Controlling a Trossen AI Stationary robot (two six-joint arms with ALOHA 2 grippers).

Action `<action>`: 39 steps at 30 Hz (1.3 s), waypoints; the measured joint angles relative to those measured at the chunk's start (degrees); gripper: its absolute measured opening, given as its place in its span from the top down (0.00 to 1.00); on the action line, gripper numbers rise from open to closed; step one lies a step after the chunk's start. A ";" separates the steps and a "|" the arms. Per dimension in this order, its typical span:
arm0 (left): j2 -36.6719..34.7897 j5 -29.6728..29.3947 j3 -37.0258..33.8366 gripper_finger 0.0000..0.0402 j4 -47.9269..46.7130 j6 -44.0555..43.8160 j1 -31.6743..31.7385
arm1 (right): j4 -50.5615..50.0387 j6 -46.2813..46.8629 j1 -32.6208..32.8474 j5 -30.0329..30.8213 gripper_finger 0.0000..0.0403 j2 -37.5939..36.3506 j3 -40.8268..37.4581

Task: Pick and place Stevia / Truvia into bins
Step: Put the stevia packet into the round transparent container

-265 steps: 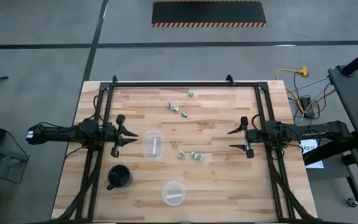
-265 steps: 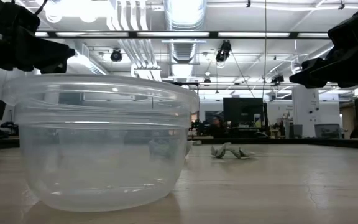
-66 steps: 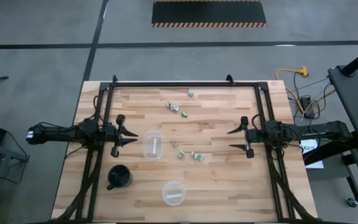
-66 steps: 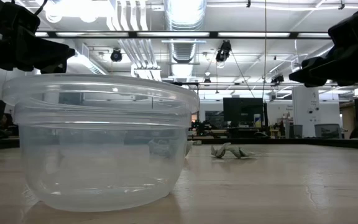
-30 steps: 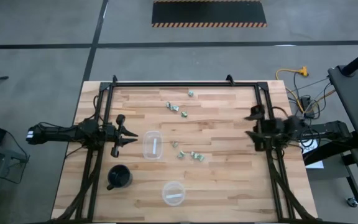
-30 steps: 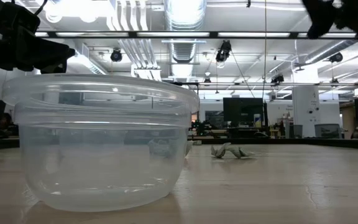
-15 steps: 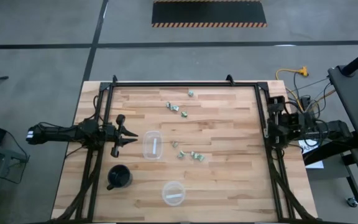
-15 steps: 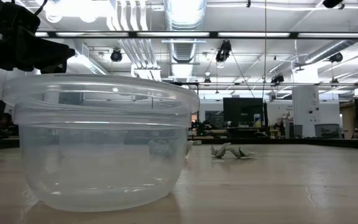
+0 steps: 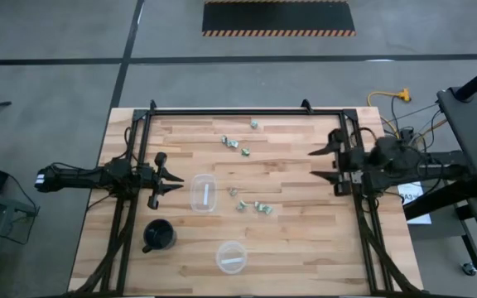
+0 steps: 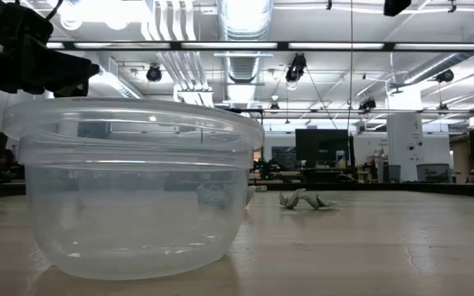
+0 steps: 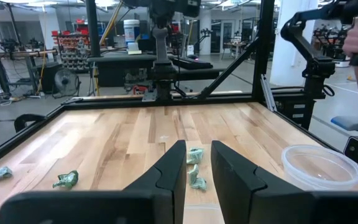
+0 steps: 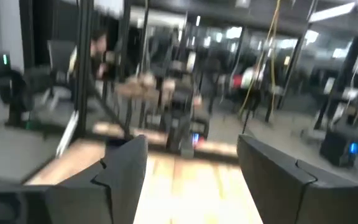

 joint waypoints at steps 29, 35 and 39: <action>0.00 0.00 0.00 0.86 0.01 -0.01 0.00 | -4.19 5.81 0.00 -0.20 0.42 30.12 3.10; 0.00 0.01 0.00 0.86 0.01 -0.01 0.01 | -4.12 7.98 0.00 -0.27 0.42 34.74 3.10; 0.00 0.00 0.00 0.86 0.01 -0.01 0.00 | -3.91 10.75 0.02 -0.51 0.42 38.13 3.08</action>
